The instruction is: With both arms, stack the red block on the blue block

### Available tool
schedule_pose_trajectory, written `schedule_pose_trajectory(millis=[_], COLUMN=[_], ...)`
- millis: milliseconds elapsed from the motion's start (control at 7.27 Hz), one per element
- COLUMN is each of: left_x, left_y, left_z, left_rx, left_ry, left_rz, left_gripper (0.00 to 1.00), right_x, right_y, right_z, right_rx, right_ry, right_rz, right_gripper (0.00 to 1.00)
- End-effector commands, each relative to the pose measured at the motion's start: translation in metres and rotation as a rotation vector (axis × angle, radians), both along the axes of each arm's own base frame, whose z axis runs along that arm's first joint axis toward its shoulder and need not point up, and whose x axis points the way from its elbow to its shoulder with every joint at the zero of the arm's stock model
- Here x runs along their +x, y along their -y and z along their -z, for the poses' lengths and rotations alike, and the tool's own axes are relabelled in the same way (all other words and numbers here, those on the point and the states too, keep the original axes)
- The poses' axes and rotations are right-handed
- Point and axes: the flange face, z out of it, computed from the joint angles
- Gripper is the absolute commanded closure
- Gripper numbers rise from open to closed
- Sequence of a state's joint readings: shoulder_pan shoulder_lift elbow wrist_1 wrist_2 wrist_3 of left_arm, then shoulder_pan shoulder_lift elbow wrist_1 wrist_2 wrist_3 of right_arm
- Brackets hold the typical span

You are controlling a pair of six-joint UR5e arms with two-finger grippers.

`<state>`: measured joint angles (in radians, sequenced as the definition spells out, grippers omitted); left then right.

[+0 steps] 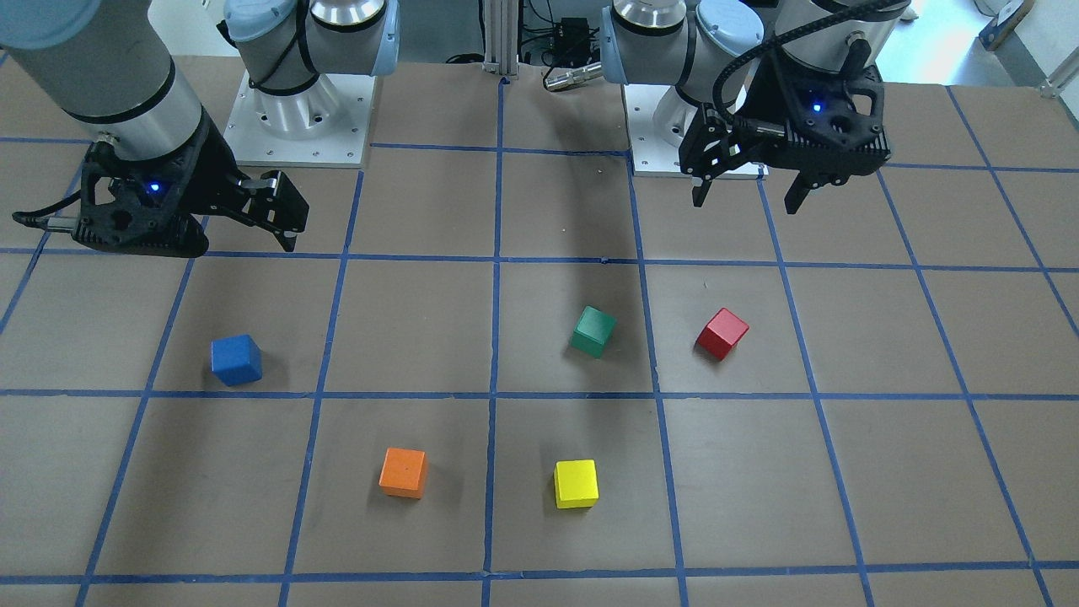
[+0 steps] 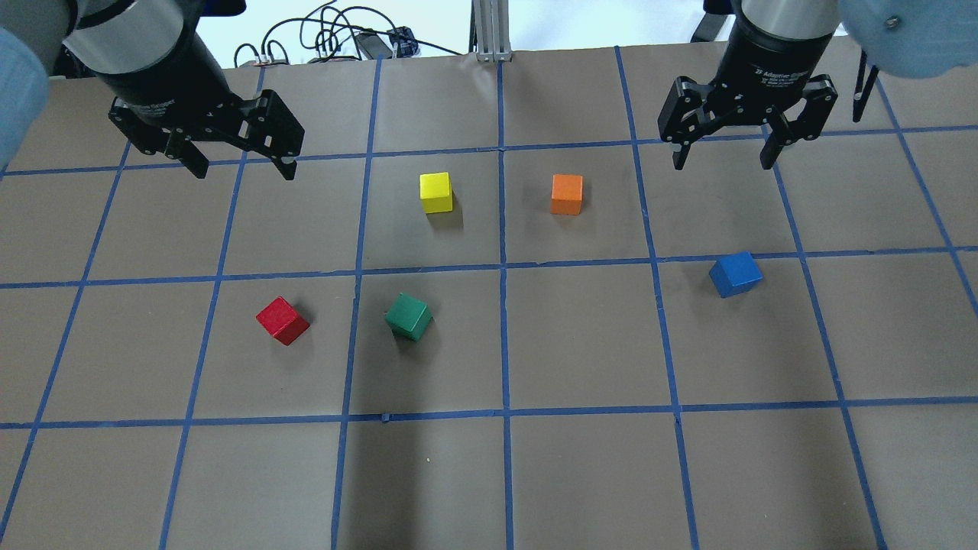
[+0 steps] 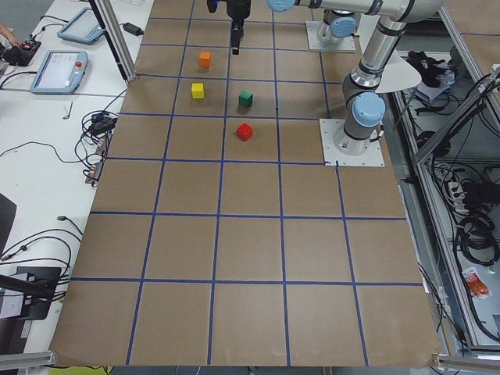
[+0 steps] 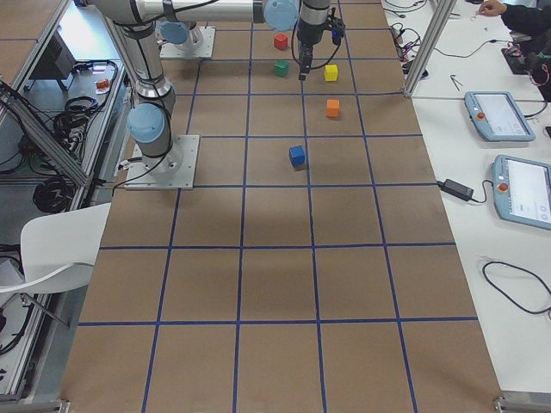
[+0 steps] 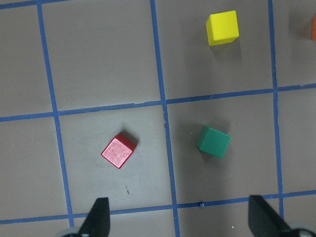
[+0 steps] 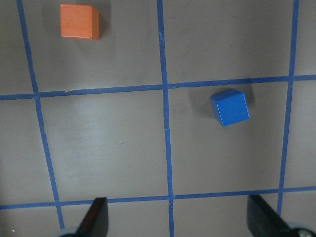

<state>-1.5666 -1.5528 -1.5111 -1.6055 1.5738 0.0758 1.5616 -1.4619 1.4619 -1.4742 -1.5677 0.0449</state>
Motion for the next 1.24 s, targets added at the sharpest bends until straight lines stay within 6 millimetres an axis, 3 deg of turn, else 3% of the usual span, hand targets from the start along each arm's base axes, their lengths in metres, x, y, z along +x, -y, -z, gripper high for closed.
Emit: schedule_pose_trajectory(millis=[0, 138, 275, 413, 688, 963, 1101], left_x=[-0.007, -0.009, -0.007, 0.014, 0.035, 0.046, 0.064], left_y=[-0.002, -0.004, -0.021, -0.026, 0.006, 0.009, 0.004], left_z=[0.004, 0.007, 0.011, 0.026, 0.088, 0.165, 0.203], left_rx=[0.009, 0.02, 0.04, 0.078, 0.151, 0.117, 0.106], left_ry=[0.006, 0.008, 0.027, 0.095, 0.091, 0.097, 0.094], left_rz=[0.015, 0.022, 0.037, 0.006, -0.045, 0.054, 0.165], left_gripper=[0.0, 0.0, 0.0, 0.0, 0.0, 0.0, 0.0], right_x=[0.0, 0.0, 0.0, 0.001, 0.0, 0.001, 0.0], right_y=[0.0, 0.0, 0.0, -0.002, -0.009, -0.012, -0.012], right_z=[0.0, 0.0, -0.001, -0.002, 0.003, 0.009, 0.008], right_rx=[0.0, 0.0, -0.002, -0.003, 0.008, 0.018, 0.011], right_ry=[0.0, 0.0, 0.0, 0.0, 0.0, 0.0, 0.0], right_rz=[0.0, 0.0, 0.0, -0.002, 0.0, -0.003, -0.002], right_gripper=[0.0, 0.0, 0.0, 0.0, 0.0, 0.0, 0.0])
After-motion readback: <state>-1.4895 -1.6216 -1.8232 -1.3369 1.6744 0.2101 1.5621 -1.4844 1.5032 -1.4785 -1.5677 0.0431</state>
